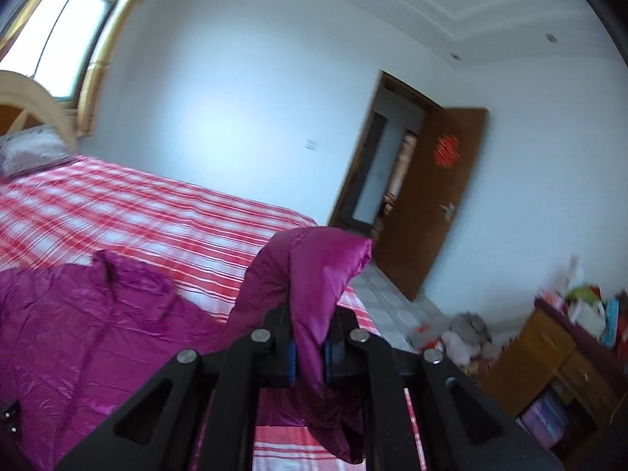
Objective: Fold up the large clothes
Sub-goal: 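Lift the sleeve with the right tool and fold it across the jacket body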
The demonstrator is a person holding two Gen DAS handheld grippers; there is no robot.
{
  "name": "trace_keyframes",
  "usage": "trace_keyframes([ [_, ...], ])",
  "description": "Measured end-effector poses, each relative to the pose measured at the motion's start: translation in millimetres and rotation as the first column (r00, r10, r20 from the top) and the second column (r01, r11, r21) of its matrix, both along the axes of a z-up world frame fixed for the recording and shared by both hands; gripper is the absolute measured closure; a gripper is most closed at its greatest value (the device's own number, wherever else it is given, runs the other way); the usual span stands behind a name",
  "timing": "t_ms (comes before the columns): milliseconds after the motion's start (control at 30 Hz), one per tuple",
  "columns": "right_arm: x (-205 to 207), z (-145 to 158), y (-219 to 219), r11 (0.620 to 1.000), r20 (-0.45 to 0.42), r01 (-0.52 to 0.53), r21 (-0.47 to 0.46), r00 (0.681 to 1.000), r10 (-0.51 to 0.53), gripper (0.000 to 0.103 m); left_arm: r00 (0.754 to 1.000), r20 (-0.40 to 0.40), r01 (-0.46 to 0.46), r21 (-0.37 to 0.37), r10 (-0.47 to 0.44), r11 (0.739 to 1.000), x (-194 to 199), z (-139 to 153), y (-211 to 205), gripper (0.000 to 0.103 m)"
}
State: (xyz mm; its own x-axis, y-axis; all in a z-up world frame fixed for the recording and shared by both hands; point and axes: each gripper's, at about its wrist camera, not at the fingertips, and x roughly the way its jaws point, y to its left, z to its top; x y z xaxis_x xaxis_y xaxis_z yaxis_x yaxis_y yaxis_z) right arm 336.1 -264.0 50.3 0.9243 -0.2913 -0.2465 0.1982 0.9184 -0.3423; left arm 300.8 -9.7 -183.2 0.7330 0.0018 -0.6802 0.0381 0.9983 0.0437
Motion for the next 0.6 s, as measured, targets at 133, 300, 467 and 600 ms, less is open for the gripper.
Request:
trace_keyframes([
  [133, 14.0, -28.0, 60.4, 0.986, -0.051, -0.126, -0.109, 0.991, 0.121, 0.091, 1.0, 0.004, 0.001, -0.007, -0.001, 1.0, -1.4, -0.4, 0.8, 0.001],
  [300, 34.0, -71.3, 112.1, 0.961, -0.139, -0.23, -0.153, 0.968, 0.209, 0.092, 1.0, 0.007, 0.0, -0.011, 0.0, 1.0, -1.8, -0.7, 1.0, 0.001],
  [467, 59.1, -114.2, 153.6, 0.948, -0.236, -0.301, -0.108, 0.934, 0.269, 0.091, 1.0, 0.011, 0.0, -0.014, 0.0, 1.0, -1.9, -0.7, 1.0, 0.001],
  [600, 70.8, -149.7, 178.4, 0.941, -0.31, -0.335, -0.047, 0.901, 0.305, 0.091, 1.0, 0.019, -0.002, -0.004, 0.003, 1.0, -2.7, -0.9, -1.2, 0.001],
])
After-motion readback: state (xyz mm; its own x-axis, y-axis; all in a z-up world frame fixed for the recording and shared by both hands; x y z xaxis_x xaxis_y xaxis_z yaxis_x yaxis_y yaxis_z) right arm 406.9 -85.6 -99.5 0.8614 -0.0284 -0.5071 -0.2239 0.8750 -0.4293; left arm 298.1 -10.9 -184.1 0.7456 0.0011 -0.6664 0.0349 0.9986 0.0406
